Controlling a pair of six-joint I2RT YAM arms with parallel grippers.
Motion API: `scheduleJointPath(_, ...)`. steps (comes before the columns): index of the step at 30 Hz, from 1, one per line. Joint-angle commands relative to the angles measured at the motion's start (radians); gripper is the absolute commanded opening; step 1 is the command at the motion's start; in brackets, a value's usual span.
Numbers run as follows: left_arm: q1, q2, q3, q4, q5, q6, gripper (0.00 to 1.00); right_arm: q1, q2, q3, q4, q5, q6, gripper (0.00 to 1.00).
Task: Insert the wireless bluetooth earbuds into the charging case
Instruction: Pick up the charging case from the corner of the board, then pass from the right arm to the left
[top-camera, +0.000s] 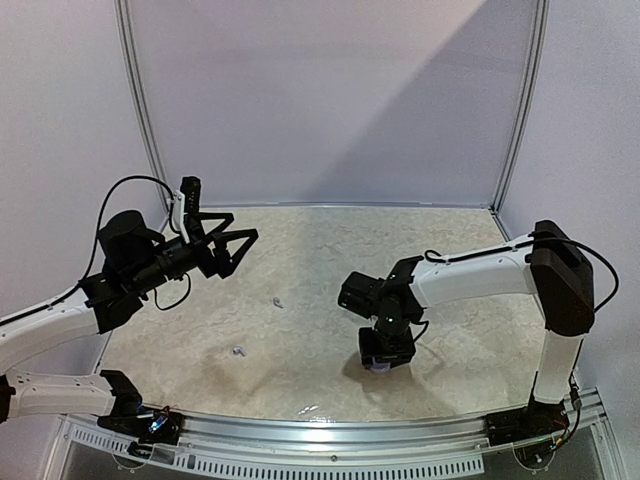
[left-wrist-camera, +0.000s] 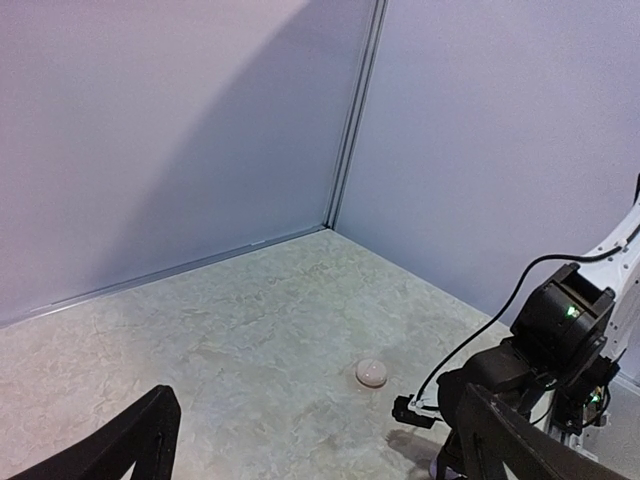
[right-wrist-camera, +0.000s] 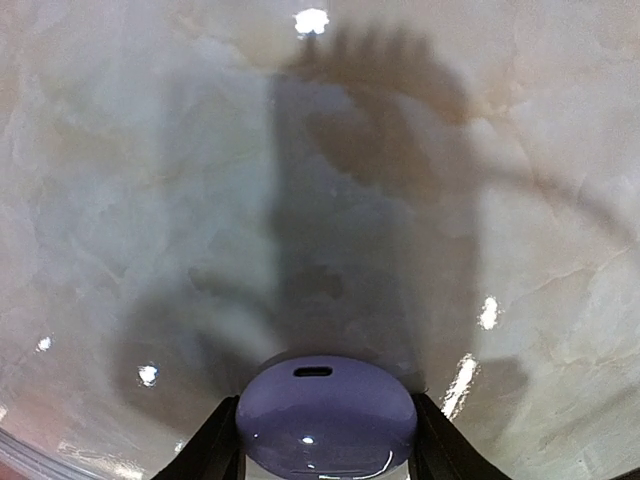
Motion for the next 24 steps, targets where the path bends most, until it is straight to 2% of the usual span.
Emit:
scheduleJointPath(1,0.013,-0.006,-0.015,-0.001,-0.003,0.008,0.99,0.01,-0.003,0.047,-0.001,0.097,-0.09,0.47)
scheduleJointPath(5,0.014,-0.005,-0.006,-0.011,0.018,0.003,0.98,0.03,-0.102,0.099,0.029,0.257,-0.232,0.48)
scheduleJointPath(7,0.018,-0.004,0.009,-0.016,0.056,0.005,0.93,0.059,-0.175,0.115,0.107,0.333,-0.366,0.48)
scheduleJointPath(12,0.019,0.008,0.067,0.005,0.34,0.023,0.87,0.132,-0.334,0.137,0.345,0.453,-0.751,0.46)
scheduleJointPath(16,0.023,0.039,0.132,-0.018,0.502,-0.016,0.86,0.175,-0.363,0.195,0.49,0.517,-1.011,0.44)
scheduleJointPath(20,0.029,0.064,0.217,-0.045,0.6,-0.07,0.87,0.228,-0.351,0.227,0.639,0.607,-1.336,0.42)
scheduleJointPath(24,0.026,0.072,0.277,-0.092,0.66,-0.055,0.87,0.257,-0.301,0.278,0.701,0.677,-1.542,0.42)
